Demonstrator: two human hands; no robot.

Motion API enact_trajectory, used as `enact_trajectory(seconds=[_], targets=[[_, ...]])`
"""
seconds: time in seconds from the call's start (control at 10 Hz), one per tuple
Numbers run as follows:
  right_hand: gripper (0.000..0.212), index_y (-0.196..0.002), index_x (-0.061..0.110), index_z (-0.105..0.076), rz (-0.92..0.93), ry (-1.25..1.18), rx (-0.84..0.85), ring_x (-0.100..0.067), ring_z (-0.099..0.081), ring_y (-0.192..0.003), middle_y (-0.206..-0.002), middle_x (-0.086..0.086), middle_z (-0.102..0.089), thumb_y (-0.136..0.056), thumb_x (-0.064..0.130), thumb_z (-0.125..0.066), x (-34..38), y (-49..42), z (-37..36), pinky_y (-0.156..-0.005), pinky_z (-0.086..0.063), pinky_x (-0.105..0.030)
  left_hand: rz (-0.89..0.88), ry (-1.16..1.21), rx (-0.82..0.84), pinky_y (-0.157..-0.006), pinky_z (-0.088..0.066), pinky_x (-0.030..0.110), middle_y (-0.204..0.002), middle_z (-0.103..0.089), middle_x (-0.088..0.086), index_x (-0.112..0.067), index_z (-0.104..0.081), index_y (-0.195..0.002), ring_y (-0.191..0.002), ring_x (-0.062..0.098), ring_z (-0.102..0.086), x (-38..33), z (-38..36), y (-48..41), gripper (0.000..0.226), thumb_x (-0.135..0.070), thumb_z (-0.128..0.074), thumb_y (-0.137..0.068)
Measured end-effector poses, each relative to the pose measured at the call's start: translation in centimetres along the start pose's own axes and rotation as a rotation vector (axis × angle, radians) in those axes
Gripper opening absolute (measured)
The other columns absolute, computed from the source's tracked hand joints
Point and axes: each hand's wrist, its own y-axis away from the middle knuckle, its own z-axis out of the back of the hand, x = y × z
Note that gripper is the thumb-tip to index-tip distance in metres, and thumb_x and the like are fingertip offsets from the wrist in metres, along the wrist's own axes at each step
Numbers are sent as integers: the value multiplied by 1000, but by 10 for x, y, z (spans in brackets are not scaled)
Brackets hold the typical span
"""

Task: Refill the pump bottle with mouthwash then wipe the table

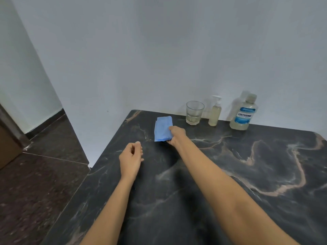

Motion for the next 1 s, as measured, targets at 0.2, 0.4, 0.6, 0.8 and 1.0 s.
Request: enact_trajectory(seconds=[0.2, 0.4, 0.6, 0.8, 1.0], targets=[[40, -129, -5, -48, 134, 147, 19, -37, -55, -120, -133, -23, -52, -90, 2, -50, 14, -42, -42, -97, -50, -44, -36, -271, 4, -68, -56, 37, -67, -66, -13, -31, -60, -74, -65, 9, -65, 2, -5, -2, 47, -71, -40, -85], [39, -134, -1, -44, 146, 302, -82, -31, -52, -122, -136, -17, -50, -96, 9, -43, 8, -70, -80, -99, -46, -38, -80, -321, 15, -69, -55, 38, -66, -65, -8, -24, -58, -70, -63, 10, -64, -1, -5, -1, 54, -72, -38, -86], [39, -128, 4, -42, 388, 814, -190, -31, -49, -122, -129, -16, -54, -93, 17, -53, -9, -78, -92, -82, -47, -37, -94, -337, 15, -66, -54, 36, -67, -66, -2, -19, -58, -69, -64, 13, -64, -3, -5, 0, 59, -71, -38, -86], [47, -130, 5, -48, 505, 1149, -195, -33, -45, -126, -136, -16, -48, -94, 36, -49, -10, -74, -78, -100, -40, -40, -90, -370, 51, -61, -50, 29, -63, -64, -5, -22, -57, -66, -62, 8, -62, -7, -5, 1, 58, -73, -36, -84], [32, -114, 2, -54, 700, 1076, -68, -32, -55, -110, -116, -15, -59, -93, 26, -48, -8, -43, -37, -87, -47, -39, -50, -390, 68, -63, -51, 32, -64, -64, -3, -20, -57, -68, -63, 11, -62, -12, -2, 6, 57, -71, -38, -83]])
